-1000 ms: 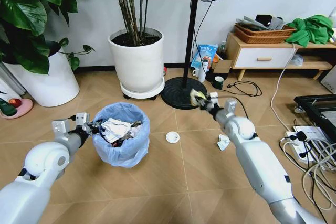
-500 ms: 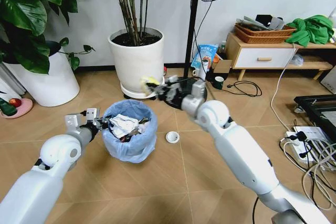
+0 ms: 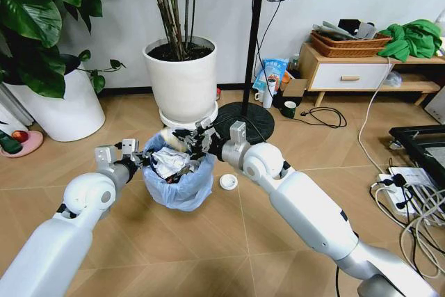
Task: Pick up the trash bin and place the garbage on the floor into it.
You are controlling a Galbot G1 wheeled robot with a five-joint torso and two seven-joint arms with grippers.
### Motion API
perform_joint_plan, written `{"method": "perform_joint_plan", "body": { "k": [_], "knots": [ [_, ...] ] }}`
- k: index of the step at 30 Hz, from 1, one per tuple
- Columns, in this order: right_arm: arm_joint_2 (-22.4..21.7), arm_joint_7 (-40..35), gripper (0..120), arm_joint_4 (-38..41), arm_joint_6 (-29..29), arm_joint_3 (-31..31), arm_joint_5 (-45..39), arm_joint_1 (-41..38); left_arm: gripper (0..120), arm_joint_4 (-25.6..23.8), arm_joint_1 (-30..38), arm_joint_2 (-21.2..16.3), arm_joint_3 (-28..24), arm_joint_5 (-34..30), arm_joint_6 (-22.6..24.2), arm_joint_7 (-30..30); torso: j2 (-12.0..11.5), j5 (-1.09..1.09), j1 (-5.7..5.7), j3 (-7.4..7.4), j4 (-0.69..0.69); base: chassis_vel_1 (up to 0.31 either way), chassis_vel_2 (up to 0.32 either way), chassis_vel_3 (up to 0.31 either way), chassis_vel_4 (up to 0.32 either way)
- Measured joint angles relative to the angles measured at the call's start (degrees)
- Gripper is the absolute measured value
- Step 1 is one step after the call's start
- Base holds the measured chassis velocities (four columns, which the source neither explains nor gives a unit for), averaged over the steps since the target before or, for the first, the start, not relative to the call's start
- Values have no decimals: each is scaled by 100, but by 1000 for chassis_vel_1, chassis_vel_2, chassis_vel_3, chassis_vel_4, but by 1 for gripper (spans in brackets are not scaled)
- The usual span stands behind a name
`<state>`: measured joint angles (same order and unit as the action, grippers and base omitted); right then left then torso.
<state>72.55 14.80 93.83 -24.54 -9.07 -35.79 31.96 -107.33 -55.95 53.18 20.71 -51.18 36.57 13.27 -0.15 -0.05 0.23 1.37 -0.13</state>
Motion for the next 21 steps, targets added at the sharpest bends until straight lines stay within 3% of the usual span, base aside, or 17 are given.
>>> {"method": "perform_joint_plan", "body": {
  "k": [8,15,21],
  "knots": [
    [30,-333,61,55,37,277,-51,38,0,0,26,0,16,-14,4,28,0,0,0,0,0,0,0,0,0],
    [-233,-1123,90,-115,83,1157,-159,265,0,-56,-142,-39,251,-1,5,-26,0,1,0,0,1,0,0,0,0],
    [-403,-1227,100,-807,169,1817,238,617,0,-118,-226,-65,394,3,5,-80,0,3,0,0,-1,0,0,0,0]
  ]
}}
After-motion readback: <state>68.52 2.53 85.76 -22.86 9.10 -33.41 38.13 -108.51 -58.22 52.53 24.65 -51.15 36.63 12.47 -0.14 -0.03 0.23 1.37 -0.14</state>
